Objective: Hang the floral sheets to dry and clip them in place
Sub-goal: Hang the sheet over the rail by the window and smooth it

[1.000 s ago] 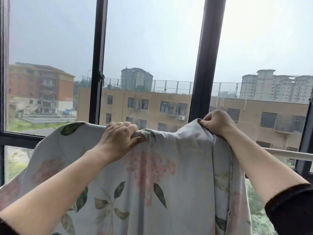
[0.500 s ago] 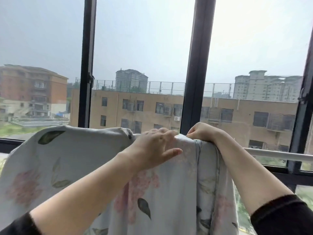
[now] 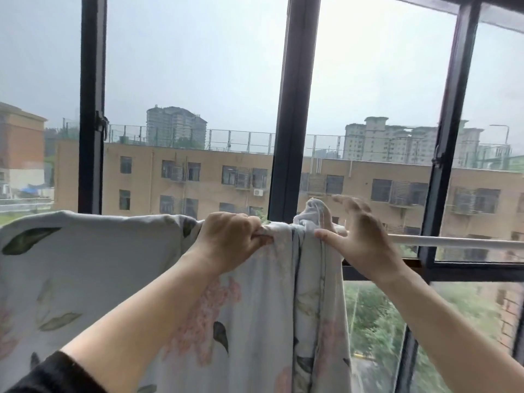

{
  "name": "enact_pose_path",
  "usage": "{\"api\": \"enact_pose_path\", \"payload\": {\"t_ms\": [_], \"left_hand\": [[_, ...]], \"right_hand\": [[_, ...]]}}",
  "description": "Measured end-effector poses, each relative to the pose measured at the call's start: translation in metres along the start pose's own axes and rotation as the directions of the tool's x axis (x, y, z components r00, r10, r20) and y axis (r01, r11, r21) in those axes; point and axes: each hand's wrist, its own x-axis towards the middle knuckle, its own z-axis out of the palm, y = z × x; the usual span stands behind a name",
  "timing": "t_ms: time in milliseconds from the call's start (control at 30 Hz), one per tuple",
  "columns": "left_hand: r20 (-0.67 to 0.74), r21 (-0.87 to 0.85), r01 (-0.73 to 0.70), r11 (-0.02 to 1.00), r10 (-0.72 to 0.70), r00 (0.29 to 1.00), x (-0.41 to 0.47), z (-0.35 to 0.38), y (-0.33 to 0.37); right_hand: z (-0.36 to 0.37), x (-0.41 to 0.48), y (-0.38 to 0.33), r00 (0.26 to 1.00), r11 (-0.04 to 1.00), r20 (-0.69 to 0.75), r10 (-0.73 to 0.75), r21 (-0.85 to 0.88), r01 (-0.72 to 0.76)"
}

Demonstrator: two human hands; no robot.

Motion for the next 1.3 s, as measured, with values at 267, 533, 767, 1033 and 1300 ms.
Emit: {"api": "enact_pose_path", "payload": {"t_ms": [267,533,767,1033,1300], "left_hand": [[-0.012,-0.041,0.002,0.999,-0.002,1.000,0.002,-0.001,0.007],[-0.018,-0.066,0.005,0.998,-0.007,1.000,-0.006,-0.010,0.000],[0.010,-0.071,0.016,0.997,-0.015,1.000,-0.013,-0.018,0.008],[-0.023,-0.034,0.011,0.999,-0.012,1.000,-0.023,-0.036,0.020],[0.120,-0.006,0.106,0.994,-0.104,0.987,-0.025,-0.048,0.032]], "right_hand": [[0.033,-0.080,0.010,0.871,0.854,0.140,0.471,0.175,-0.490],[0.040,-0.117,0.013,0.834,0.747,0.292,0.469,0.373,-0.550],[-0.048,-0.059,0.001,0.954,0.881,0.004,0.300,0.383,-0.279],[-0.064,0.046,-0.007,0.970,0.960,-0.218,0.104,0.276,-0.041],[-0.017,0.055,0.058,0.926,0.926,0.364,0.100,0.306,-0.220]]}}
